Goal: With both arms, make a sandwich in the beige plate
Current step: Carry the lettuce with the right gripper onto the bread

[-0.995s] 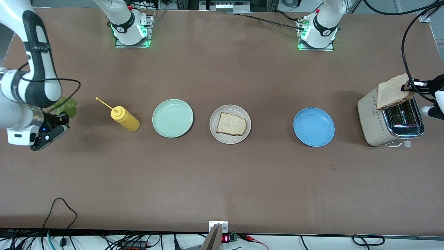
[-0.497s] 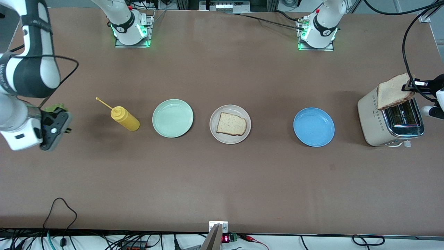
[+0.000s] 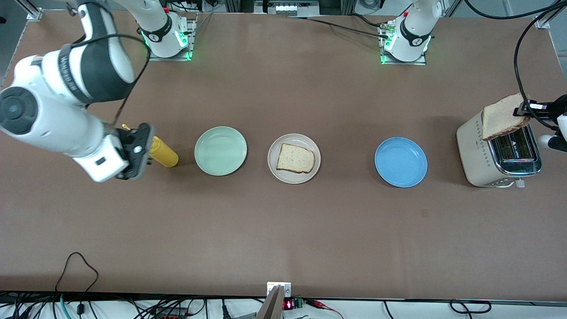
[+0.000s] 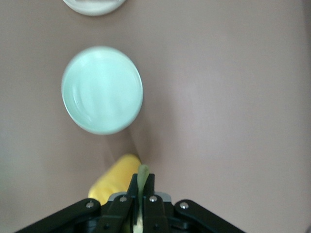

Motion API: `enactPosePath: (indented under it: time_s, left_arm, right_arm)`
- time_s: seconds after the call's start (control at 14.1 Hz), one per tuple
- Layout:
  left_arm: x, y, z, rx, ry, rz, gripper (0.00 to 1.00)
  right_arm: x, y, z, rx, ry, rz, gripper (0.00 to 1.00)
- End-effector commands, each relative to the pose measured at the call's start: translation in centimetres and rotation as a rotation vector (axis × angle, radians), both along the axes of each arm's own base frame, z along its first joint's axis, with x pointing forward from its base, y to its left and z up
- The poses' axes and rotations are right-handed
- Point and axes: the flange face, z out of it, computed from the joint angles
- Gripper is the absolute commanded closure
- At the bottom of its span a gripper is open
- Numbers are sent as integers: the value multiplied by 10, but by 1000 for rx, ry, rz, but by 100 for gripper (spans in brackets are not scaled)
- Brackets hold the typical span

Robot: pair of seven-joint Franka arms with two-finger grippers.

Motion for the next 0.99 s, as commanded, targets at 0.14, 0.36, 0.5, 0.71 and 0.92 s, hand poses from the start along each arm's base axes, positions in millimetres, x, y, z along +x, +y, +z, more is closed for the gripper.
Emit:
enactPosePath:
  time_s: [0.14,0.36,0.5,0.71,0.92]
  left_arm:
    - [-3,2,9,10,2,0,99]
    - [-3,2,9,10,4,0,99]
    - [-3,2,9,10,4,-2,99]
    - [-3,2,9,10,4,0,99]
    - [-3,2,9,10,4,0,99]
  right_arm:
    - [-26,126,-10,88,-5,-27,100]
    - [-46,205,-48,96,-29,-87,100]
    - [-58,253,-79,122,-71,-118,100]
    - [-74,307,-122,176,-141,-165,100]
    - [-89,344,-165,220,-192,-200,100]
